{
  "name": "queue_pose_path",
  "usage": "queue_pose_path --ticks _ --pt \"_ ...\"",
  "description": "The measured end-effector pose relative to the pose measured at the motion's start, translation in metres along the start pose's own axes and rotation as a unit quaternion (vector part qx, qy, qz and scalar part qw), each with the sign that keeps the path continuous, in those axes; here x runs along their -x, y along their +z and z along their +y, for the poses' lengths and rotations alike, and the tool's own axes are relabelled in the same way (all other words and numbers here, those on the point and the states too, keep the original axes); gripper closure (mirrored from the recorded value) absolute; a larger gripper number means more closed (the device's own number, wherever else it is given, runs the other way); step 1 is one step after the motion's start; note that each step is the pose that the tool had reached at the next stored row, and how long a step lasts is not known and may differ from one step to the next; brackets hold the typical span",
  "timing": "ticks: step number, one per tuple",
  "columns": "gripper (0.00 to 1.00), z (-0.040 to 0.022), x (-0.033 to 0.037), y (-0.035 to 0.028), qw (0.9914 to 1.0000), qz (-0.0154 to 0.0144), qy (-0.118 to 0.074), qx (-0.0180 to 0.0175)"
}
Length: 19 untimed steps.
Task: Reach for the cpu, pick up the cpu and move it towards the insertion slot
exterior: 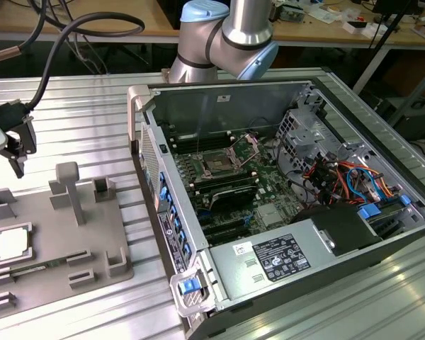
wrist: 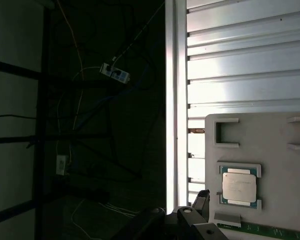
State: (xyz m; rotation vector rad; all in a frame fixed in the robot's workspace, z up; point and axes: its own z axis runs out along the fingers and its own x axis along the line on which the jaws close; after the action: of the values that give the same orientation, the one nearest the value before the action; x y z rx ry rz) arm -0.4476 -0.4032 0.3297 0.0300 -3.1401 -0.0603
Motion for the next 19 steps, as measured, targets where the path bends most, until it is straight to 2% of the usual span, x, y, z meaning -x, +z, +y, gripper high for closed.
queue_pose_path --ticks 19 --pt "0.17 0.0007 0.0 0.005 1.0 0.0 0.0 0.0"
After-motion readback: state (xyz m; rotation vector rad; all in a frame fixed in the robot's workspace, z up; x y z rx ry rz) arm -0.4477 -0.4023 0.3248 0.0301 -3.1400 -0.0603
